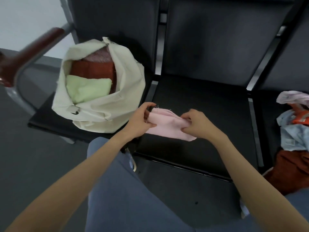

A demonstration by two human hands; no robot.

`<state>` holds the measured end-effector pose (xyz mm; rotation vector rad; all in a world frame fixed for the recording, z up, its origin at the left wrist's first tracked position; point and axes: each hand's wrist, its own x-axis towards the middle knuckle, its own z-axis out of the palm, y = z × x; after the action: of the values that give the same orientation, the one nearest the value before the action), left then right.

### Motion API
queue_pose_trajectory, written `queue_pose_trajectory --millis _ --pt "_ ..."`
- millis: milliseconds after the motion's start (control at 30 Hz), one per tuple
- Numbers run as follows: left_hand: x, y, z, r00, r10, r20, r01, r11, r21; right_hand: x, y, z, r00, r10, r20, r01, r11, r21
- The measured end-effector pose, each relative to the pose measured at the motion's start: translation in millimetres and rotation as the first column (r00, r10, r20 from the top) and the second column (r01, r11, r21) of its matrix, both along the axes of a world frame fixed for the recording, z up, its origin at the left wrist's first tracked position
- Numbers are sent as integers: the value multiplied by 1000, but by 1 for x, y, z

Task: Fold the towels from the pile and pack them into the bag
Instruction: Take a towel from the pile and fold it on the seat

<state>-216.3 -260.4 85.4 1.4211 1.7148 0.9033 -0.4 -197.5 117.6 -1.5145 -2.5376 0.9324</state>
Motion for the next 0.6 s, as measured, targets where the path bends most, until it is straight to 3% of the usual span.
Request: queue_pose_trajectory --millis 133,267,467,600 --pt "-39 -6 46 991 108 -83 -107 994 16 -43 3 25 993 47 -113 -30 989 143" --pt "-78 -16 86 982 190 -20 -185 972 142 -85 9 48 929 60 -365 13 981 196" --pt "-143 -9 135 971 181 160 -223 924 311 -152 28 99 686 -89 -722 126 992 -3" --pt "-183 13 151 954 249 167 -297 865 405 -211 48 102 587 -149 -795 164 984 -64"
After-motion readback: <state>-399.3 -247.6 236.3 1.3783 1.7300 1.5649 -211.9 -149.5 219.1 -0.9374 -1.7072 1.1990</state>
